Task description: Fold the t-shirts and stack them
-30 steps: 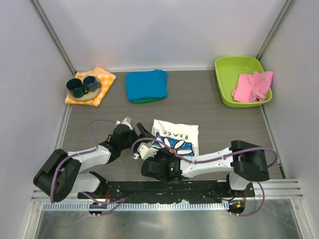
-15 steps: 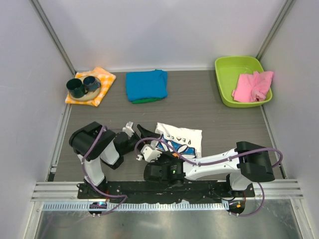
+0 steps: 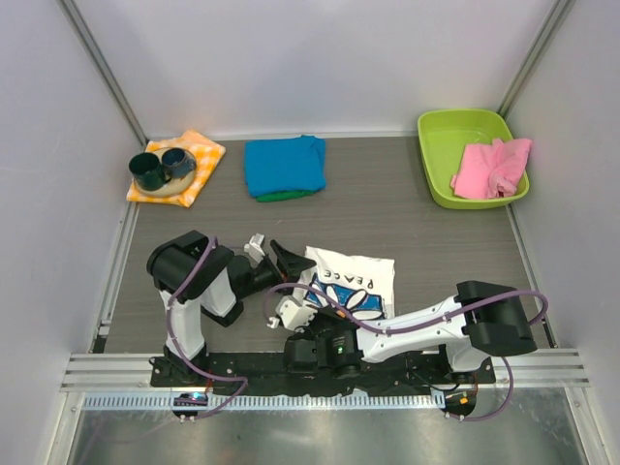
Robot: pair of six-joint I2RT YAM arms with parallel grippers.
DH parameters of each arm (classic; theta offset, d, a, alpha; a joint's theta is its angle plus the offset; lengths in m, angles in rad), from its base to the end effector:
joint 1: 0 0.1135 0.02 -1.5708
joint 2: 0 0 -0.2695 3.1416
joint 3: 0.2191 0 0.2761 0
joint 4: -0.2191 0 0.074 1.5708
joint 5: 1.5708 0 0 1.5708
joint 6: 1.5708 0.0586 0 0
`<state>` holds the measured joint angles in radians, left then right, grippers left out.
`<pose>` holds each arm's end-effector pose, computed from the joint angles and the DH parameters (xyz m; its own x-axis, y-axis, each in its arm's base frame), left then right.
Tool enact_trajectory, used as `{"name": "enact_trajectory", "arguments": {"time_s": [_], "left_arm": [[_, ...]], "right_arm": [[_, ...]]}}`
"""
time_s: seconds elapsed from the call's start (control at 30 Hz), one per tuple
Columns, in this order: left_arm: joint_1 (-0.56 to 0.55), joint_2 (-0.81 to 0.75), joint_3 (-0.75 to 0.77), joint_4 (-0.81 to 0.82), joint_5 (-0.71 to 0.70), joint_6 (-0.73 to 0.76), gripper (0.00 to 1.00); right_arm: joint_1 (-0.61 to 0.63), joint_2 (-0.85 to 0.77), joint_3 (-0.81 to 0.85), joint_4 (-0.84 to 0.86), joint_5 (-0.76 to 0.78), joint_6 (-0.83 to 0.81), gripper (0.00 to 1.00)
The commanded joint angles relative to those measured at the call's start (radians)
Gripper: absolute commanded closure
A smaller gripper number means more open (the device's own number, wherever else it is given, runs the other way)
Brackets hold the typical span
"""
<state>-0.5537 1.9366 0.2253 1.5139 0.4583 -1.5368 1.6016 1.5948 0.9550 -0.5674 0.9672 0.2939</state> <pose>0.2094 -0.1599 0.0651 -0.8458 -0.5309 0.0534 -0.1381 0.1212 -0.9830 0.0385 0.3180 0.1699 -0.1394 -0.8144 -0.5633 -0.5600 0.5340 -0.6335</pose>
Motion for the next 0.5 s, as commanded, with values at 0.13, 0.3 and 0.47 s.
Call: {"name": "enact_trajectory", "arguments": {"time_s": [0.13, 0.3, 0.47], "left_arm": [[-0.003, 0.087, 0.023, 0.019, 0.071, -0.006, 0.00], [-0.032, 0.125, 0.071, 0.028, 0.114, -0.017, 0.00], [-0.046, 0.162, 0.092, 0.031, 0.166, -0.034, 0.00]], "right_arm": [[0.035, 0.014, 0.054, -0.003, 0.079, 0.013, 0.99], [0.035, 0.025, 0.082, 0.008, 0.085, -0.030, 0.99], [0.035, 0.022, 0.087, 0.008, 0.093, -0.036, 0.99]]}}
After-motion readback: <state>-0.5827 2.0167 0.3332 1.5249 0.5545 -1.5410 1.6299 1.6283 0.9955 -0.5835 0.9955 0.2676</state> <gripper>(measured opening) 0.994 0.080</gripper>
